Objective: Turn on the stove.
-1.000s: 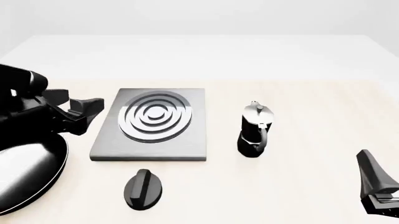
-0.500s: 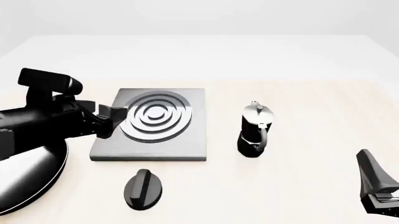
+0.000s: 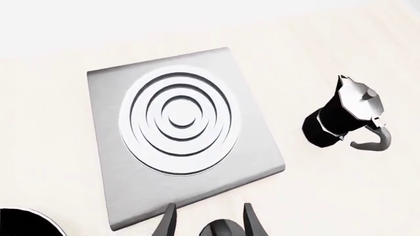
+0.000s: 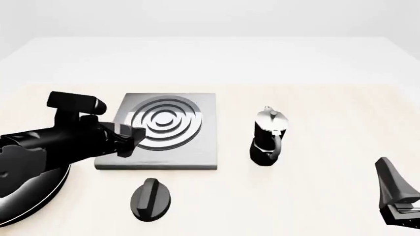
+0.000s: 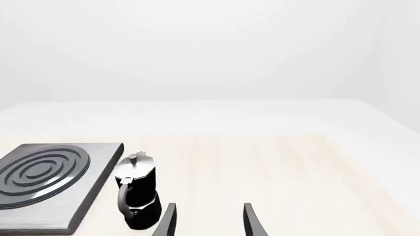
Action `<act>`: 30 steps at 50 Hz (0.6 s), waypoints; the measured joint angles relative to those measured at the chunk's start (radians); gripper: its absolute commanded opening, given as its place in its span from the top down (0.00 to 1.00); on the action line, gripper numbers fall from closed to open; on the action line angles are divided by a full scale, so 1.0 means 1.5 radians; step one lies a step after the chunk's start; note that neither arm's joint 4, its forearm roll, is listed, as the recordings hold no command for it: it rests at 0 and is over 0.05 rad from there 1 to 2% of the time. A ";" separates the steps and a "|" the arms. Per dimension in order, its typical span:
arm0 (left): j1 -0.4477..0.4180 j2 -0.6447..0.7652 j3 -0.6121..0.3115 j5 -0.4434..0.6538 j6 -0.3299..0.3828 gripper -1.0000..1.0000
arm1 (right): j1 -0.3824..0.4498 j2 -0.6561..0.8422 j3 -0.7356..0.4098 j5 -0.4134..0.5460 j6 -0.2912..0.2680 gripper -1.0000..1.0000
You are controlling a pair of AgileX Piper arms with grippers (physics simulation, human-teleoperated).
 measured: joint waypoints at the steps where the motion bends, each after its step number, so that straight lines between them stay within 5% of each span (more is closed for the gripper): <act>1: 0.000 0.002 0.003 -0.003 -0.002 0.00 | 0.000 0.000 0.000 0.000 0.000 0.00; 30: -0.014 0.047 0.075 -0.098 -0.061 0.00 | 0.000 0.000 0.000 0.000 0.000 0.00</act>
